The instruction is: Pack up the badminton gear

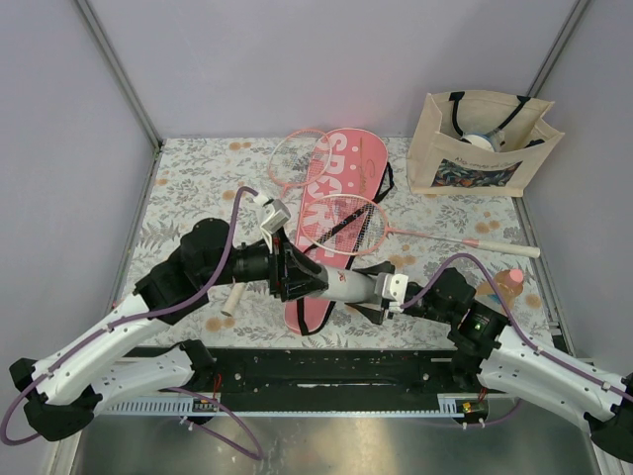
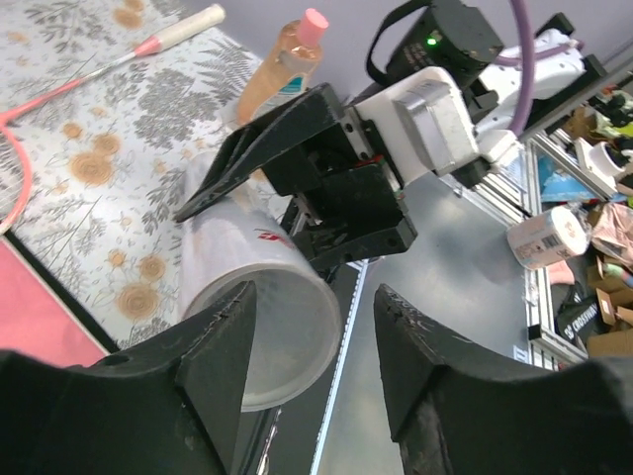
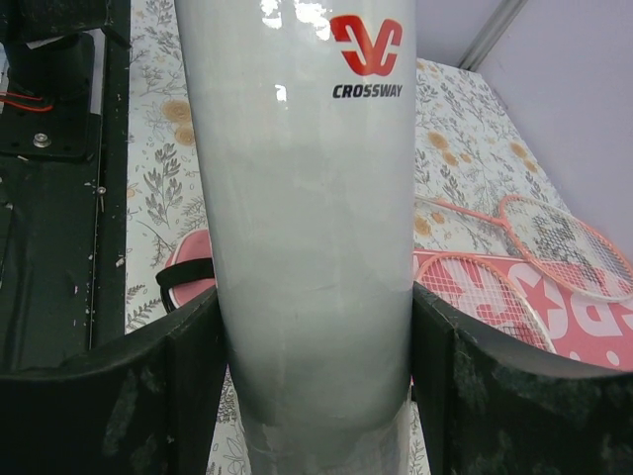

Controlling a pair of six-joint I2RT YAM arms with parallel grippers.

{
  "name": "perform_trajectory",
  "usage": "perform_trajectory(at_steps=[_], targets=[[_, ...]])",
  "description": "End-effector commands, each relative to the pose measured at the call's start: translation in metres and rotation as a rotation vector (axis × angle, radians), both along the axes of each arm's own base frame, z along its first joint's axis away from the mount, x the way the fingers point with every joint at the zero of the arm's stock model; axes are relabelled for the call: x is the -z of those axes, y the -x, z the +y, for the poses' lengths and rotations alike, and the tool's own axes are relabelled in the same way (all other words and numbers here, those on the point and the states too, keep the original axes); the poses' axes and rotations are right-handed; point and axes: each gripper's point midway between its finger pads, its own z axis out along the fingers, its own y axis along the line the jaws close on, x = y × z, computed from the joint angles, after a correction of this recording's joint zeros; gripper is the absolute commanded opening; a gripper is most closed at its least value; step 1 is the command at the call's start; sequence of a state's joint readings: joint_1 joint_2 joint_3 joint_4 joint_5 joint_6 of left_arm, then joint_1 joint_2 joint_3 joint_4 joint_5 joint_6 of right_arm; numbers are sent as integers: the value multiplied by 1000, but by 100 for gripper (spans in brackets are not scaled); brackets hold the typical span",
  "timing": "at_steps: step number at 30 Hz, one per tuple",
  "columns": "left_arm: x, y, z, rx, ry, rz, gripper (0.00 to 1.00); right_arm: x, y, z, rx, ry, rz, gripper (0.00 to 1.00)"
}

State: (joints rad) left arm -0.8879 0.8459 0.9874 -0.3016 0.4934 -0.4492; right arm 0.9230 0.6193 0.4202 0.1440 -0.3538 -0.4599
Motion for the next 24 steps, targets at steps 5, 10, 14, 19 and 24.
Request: perform_trajectory(at_steps=[5, 10, 14, 19, 24], targets=[[4, -27, 26, -214, -132, -11, 44, -49, 11, 6, -55, -142, -85, 64], [32, -28, 22, -211, -161, 40, 37, -54, 7, 9, -42, -154, -74, 63], [69, -29, 11, -176, -224, 83, 28, -62, 5, 13, -48, -191, -79, 63], [86, -29, 5, -157, -247, 86, 28, -65, -5, 17, -13, -185, -71, 61], [92, -27, 0, -139, -240, 112, 28, -61, -10, 20, -3, -172, -70, 61]])
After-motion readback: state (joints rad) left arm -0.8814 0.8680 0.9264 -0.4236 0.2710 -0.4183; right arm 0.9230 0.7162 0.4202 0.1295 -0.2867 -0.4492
